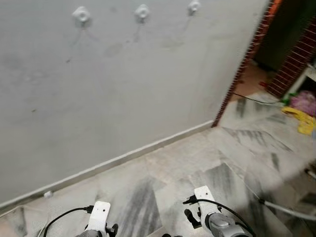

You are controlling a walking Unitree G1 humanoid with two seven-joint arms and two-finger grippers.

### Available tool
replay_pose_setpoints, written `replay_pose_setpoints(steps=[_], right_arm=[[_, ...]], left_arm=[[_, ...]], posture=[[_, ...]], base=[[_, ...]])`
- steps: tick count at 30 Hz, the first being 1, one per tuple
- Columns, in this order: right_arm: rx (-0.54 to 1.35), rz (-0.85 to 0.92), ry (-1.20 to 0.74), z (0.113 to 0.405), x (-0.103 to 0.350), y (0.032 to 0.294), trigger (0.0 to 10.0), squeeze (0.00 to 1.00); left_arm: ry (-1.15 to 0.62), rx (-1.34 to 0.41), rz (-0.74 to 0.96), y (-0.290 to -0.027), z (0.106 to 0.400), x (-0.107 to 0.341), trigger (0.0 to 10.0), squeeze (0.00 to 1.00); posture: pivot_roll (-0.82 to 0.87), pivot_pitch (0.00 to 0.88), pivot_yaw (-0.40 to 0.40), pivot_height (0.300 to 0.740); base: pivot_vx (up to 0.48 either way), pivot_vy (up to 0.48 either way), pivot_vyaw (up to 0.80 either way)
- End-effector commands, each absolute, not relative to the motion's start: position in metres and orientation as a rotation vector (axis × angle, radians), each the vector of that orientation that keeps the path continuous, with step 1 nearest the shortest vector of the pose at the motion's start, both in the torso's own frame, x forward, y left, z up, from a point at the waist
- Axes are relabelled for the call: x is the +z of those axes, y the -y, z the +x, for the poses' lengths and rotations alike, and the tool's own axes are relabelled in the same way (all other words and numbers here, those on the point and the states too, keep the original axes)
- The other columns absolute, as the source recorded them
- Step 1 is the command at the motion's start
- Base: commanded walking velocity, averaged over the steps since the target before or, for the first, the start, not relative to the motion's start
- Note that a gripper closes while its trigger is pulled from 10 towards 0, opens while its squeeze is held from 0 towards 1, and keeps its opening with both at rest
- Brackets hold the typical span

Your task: Hang keys on a hook

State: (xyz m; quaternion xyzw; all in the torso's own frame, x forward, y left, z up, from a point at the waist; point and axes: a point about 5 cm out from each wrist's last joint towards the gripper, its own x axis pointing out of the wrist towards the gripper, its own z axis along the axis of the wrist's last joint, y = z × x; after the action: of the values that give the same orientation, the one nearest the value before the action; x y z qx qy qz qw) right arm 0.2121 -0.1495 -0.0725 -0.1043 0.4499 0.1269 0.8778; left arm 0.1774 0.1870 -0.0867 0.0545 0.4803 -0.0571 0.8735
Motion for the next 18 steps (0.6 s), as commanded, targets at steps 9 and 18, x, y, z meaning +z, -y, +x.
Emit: replay_pose_setpoints(steps=[9,18], right_arm=[[0.25,-0.256,-0.976,0.2027,-0.0772,0.1631,10.0,0.0],[0.266,-0.254,-0.972,0.2031,-0.0771,0.1597,10.0,0.0]], left_arm=[[-1.017,-0.116,0.129,-0.1857,0.1774,-0.0872,10.0,0.0],[-1.036,-0.112,0.124,-0.1847,0.1757,-0.0884,10.0,0.0]], posture=[[0.05,0.073,-0.056,0.74],[0.05,0.075,-0.055,0.74]], base=[[0.0,0.0,-0.78],[0.0,0.0,-0.78]])
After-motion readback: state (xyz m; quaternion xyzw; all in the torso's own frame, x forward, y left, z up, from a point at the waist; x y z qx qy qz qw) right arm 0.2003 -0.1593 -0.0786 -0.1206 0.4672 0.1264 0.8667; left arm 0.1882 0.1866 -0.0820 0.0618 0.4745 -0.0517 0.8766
